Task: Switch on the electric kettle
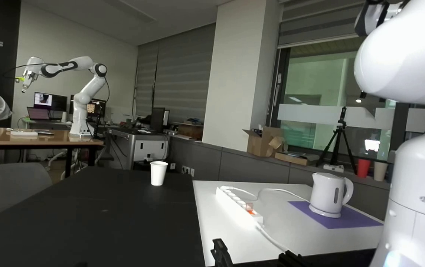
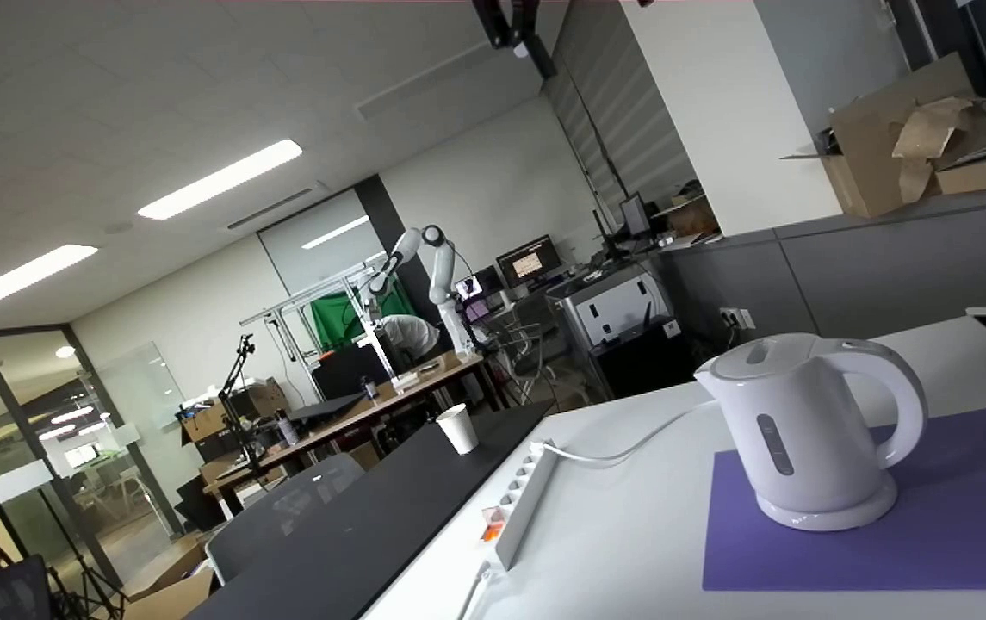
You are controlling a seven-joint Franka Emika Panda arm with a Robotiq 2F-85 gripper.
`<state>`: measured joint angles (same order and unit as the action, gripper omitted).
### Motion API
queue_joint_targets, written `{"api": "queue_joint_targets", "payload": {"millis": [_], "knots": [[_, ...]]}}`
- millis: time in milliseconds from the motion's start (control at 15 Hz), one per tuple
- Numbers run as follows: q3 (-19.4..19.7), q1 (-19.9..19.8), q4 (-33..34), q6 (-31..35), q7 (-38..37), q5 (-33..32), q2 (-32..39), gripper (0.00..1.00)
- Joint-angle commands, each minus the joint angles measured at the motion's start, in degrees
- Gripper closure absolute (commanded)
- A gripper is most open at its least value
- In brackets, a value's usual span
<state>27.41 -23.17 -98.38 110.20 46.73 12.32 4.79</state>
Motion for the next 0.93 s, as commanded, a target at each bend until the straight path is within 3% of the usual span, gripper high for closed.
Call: {"api": "queue_joint_targets", "payload": {"millis": [0,200,867], "knots": [[-1.39,-3.51,3.02,-2.79,1.19,2.14,1.77,0.00],[-1.44,-6.80,7.92,-6.41,2.90,4.56,5.16,0.00],[-1.85,-6.61,8.84,-6.68,2.87,4.54,5.91,0.00]]}}
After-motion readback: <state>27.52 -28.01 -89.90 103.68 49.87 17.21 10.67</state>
